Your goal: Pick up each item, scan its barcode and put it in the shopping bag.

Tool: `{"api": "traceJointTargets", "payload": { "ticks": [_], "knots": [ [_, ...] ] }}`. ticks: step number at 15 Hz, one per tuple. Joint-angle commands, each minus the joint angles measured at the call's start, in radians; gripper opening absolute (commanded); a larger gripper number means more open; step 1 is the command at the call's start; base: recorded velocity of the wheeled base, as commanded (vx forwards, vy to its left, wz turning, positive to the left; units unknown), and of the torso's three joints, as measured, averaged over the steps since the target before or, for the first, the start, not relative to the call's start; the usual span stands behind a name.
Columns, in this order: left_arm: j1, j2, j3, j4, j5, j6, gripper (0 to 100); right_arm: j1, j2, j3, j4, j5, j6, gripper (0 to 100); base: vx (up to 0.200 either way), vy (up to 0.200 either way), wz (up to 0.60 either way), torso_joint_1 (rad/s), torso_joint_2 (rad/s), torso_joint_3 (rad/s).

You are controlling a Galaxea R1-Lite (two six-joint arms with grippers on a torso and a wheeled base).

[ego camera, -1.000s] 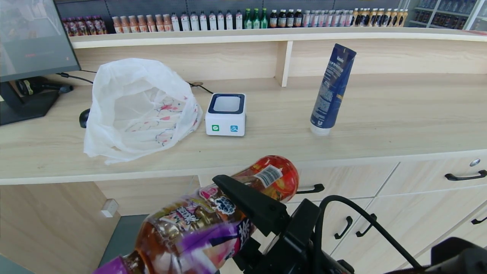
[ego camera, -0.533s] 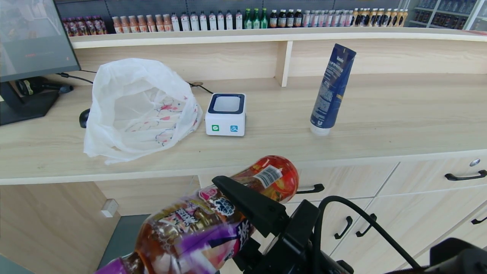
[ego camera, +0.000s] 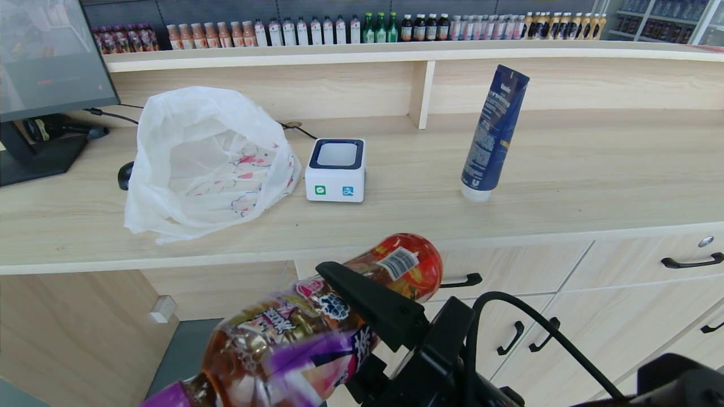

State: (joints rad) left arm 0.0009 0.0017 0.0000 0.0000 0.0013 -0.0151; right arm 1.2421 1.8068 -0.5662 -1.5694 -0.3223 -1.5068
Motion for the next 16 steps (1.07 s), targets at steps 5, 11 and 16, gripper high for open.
{"api": "traceJointTargets", "payload": {
  "ticks": [5, 11, 16],
  "knots": [
    [0.001, 0.0, 0.0, 0.0, 0.0, 0.0, 100, 0.002, 0.0, -0.004, -0.001, 0.012, 0.083, 0, 0.0, 0.0, 0.0, 0.0, 0.0, 0.0],
    [0.001, 0.0, 0.0, 0.0, 0.0, 0.0, 100, 0.0, -0.027, -0.014, -0.001, 0.006, 0.3, 0, 0.0, 0.0, 0.0, 0.0, 0.0, 0.0],
    [0.001, 0.0, 0.0, 0.0, 0.0, 0.0, 100, -0.039, -0.041, -0.038, -0.001, -0.041, 0.755, 0, 0.0, 0.0, 0.0, 0.0, 0.0, 0.0]
  ]
}}
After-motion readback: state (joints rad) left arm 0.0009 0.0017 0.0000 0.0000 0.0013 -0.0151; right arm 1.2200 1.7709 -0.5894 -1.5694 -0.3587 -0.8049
